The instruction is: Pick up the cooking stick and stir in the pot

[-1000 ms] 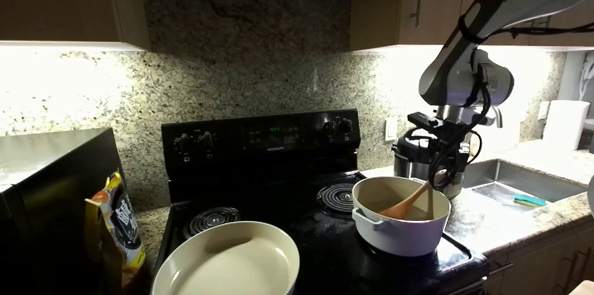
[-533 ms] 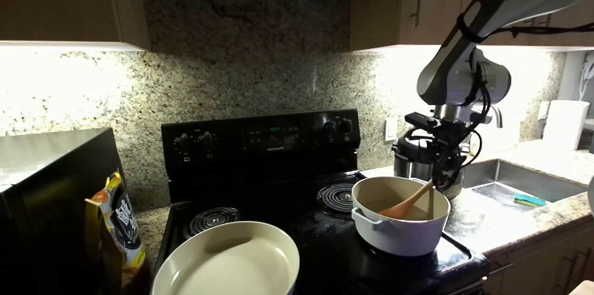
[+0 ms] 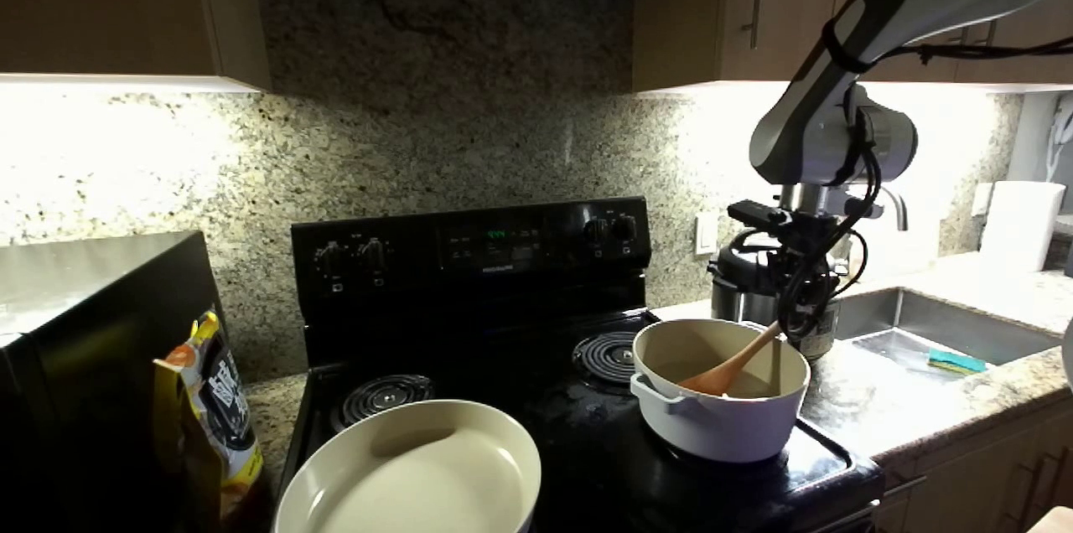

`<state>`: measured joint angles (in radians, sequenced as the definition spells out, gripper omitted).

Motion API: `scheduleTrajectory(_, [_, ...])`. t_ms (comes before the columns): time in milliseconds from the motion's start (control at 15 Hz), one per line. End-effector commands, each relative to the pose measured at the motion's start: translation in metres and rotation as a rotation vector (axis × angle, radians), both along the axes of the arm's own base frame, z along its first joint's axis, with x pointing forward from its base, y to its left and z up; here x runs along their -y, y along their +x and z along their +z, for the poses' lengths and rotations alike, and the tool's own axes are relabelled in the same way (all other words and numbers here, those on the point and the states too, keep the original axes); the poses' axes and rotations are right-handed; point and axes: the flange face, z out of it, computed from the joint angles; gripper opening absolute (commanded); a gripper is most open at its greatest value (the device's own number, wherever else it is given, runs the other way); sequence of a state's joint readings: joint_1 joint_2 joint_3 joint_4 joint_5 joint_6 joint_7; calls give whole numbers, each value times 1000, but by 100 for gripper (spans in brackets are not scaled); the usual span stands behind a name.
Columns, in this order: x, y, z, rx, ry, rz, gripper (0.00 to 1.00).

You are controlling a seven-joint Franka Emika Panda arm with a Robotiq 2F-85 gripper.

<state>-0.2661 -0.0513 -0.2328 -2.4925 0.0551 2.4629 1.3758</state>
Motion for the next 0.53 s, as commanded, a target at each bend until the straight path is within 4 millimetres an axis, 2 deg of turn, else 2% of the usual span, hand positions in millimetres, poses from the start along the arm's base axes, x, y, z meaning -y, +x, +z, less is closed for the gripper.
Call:
scheduleTrajectory(0, [-9, -7, 7, -7, -10, -2, 10])
scheduleTrajectory(333, [-14, -26, 27, -21, -90, -58, 10])
scheduleTrajectory(467, [-24, -32, 41, -44, -140, -93, 10])
